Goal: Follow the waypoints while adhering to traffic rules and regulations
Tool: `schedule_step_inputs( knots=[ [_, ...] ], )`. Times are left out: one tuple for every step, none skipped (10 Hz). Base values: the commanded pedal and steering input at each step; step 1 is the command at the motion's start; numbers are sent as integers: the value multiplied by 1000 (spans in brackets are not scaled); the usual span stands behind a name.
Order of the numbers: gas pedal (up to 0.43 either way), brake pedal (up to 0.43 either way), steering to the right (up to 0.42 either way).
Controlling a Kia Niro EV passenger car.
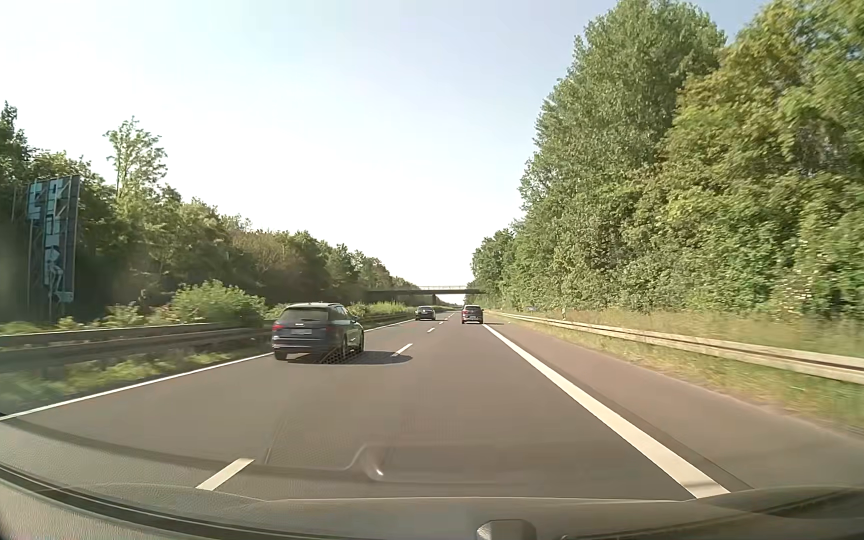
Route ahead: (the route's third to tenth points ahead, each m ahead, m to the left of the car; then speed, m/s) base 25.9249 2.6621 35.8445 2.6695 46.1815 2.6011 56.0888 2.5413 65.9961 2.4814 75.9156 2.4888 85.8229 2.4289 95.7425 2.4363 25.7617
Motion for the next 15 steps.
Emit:
schedule_step_inputs(
  knots=[
    [130,24,0],
    [150,30,0],
    [157,30,0],
    [169,30,0],
    [177,30,0],
    [177,30,0],
    [177,30,0],
    [177,24,0],
    [189,30,0],
    [197,30,0],
    [197,24,0],
    [197,30,0],
    [209,30,0],
    [209,30,0],
    [209,30,0]
  ],
)
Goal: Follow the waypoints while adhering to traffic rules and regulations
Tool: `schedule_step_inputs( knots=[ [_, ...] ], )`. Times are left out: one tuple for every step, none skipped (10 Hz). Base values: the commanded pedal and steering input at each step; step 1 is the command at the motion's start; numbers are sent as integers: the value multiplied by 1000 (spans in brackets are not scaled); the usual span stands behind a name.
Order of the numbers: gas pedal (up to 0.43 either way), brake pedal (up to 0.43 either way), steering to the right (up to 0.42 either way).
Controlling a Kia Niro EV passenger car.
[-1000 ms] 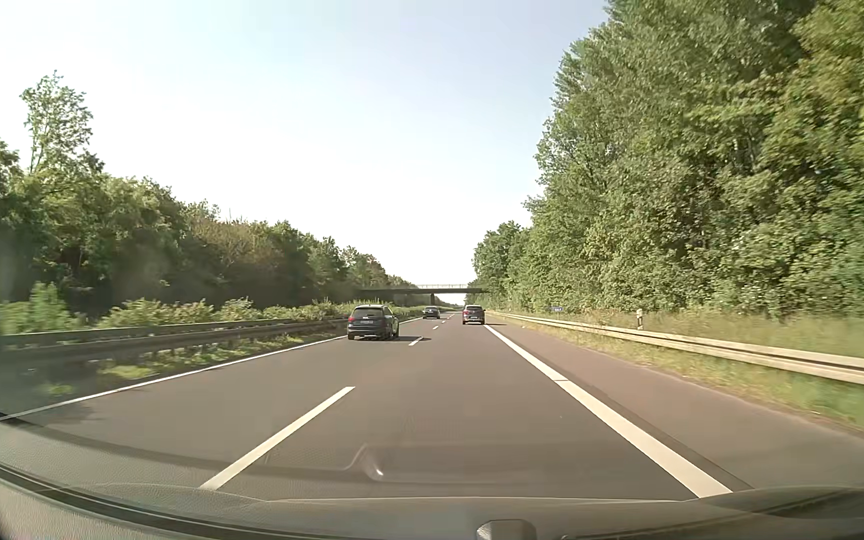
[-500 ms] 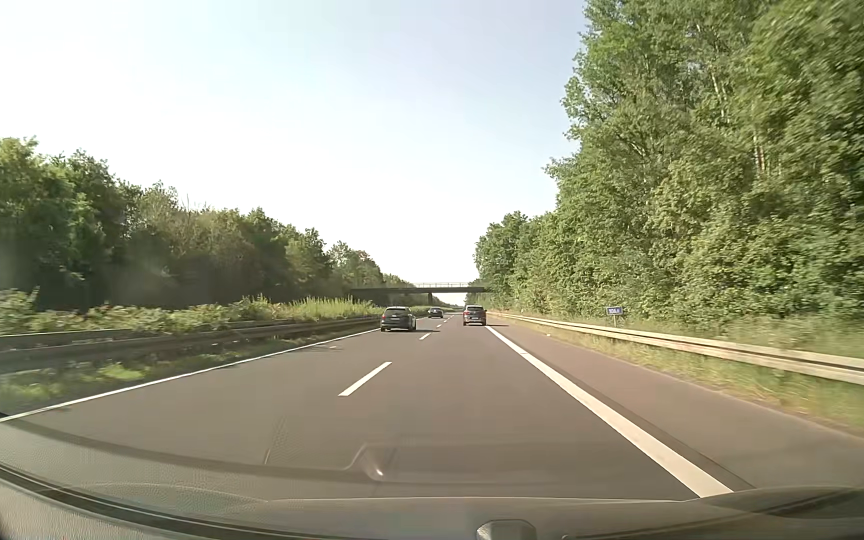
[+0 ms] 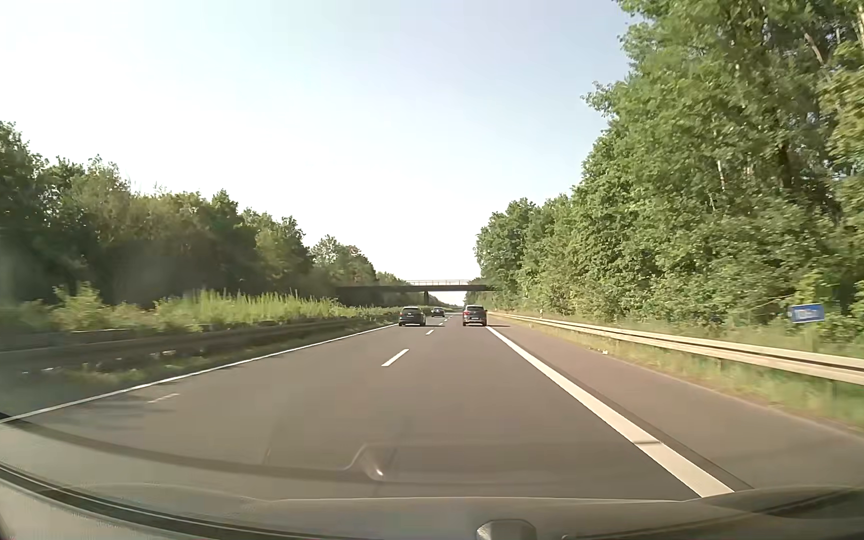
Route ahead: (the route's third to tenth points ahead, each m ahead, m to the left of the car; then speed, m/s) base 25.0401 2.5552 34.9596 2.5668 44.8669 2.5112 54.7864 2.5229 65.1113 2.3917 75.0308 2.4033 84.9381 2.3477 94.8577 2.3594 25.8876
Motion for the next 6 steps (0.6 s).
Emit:
schedule_step_inputs(
  knots=[
    [209,30,0],
    [209,30,0],
    [220,30,0],
    [220,30,0],
    [220,30,0],
    [220,30,0]
  ],
)
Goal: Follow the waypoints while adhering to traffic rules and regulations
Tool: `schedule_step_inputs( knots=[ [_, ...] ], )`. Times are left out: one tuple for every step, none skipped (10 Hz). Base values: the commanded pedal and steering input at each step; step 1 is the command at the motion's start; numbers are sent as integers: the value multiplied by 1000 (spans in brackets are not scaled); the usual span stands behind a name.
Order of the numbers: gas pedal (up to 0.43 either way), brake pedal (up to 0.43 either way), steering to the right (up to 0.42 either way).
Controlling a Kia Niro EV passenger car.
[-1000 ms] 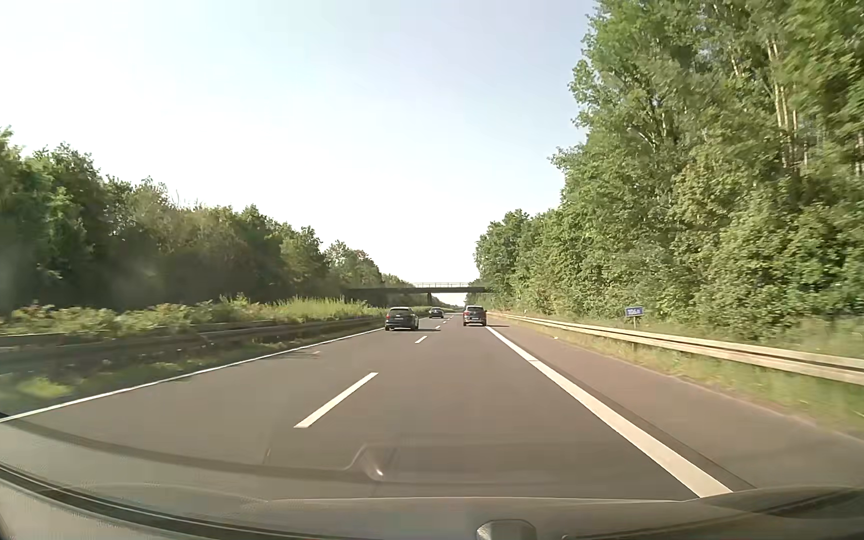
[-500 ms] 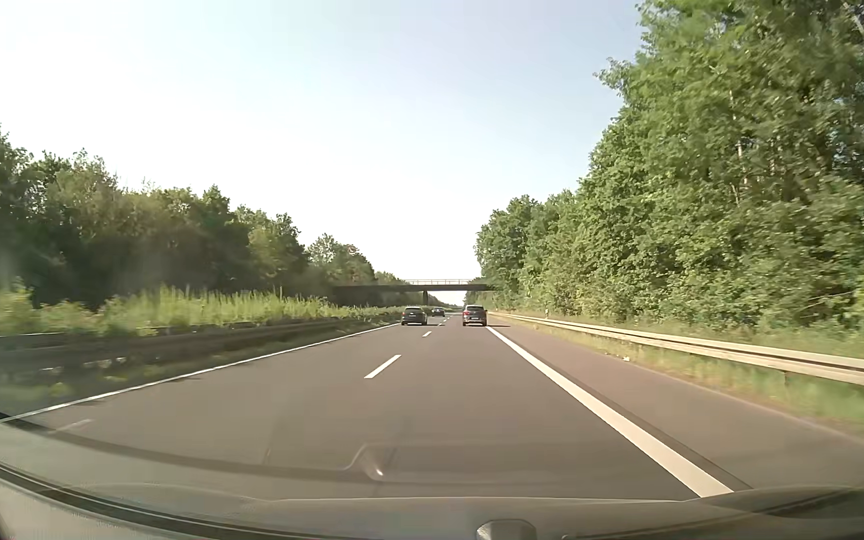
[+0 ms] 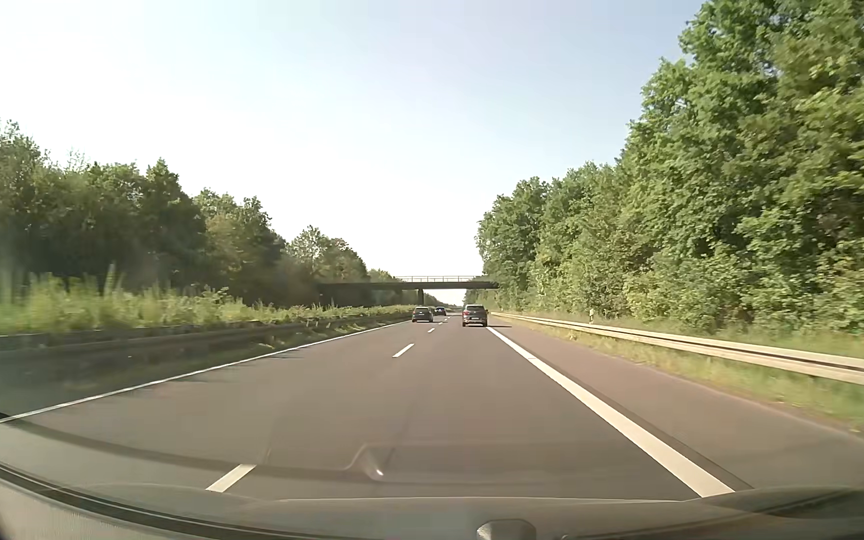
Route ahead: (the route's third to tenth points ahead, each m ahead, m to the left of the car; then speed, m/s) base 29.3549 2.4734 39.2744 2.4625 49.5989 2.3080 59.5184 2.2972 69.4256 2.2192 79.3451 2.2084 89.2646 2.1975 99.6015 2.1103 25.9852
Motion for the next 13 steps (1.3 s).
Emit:
schedule_step_inputs(
  knots=[
    [220,24,0],
    [220,30,0],
    [220,30,0],
    [220,30,0],
    [220,30,0],
    [220,30,0],
    [220,24,0],
    [220,30,0],
    [220,30,0],
    [220,24,0],
    [220,30,0],
    [220,30,0],
    [220,24,0]
  ],
)
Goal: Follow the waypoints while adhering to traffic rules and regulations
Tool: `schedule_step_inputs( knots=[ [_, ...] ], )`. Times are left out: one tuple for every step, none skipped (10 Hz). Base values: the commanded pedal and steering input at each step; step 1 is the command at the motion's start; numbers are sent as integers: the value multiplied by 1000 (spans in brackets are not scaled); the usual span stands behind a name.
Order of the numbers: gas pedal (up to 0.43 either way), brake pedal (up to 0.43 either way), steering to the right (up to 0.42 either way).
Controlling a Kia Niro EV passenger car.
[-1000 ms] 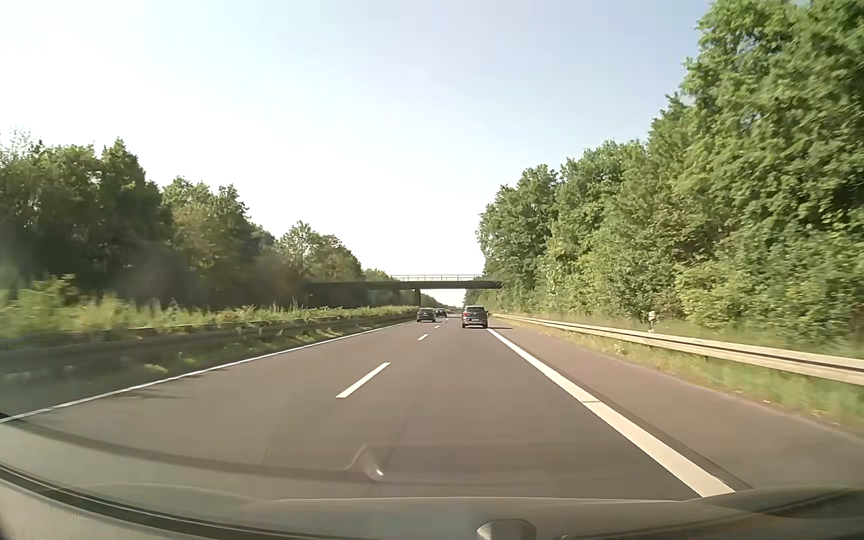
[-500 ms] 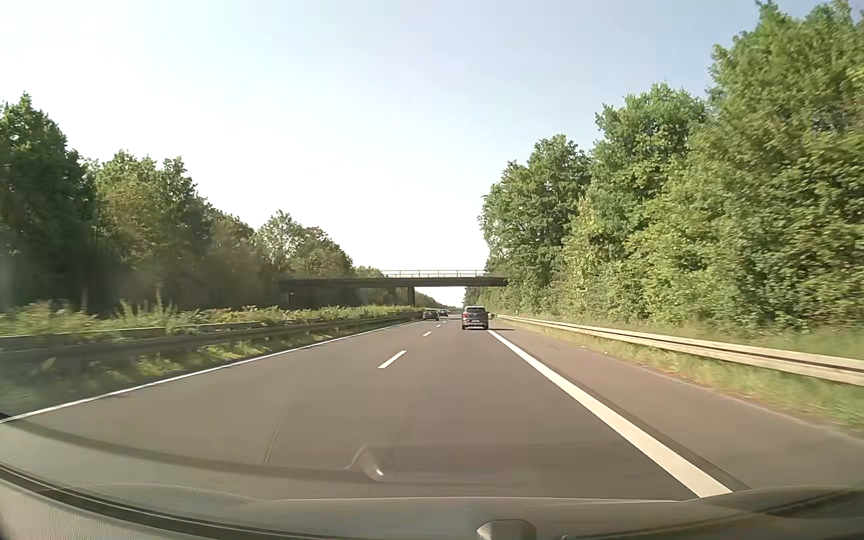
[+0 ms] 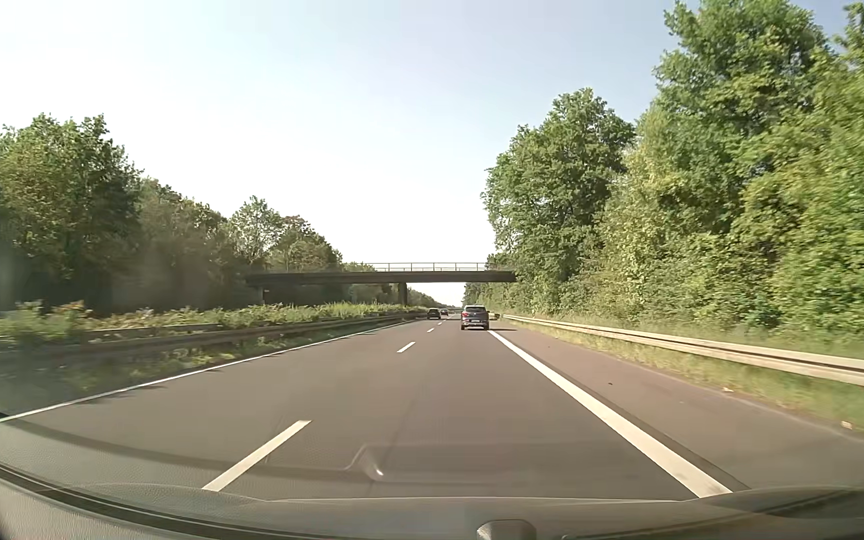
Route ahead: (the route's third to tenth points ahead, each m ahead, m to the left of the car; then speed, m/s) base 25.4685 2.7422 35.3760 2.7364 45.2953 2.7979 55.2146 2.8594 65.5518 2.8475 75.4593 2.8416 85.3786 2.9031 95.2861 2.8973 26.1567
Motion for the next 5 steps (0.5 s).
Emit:
schedule_step_inputs(
  knots=[
    [220,30,0],
    [228,30,0],
    [228,30,0],
    [228,30,0],
    [228,30,0]
  ],
)
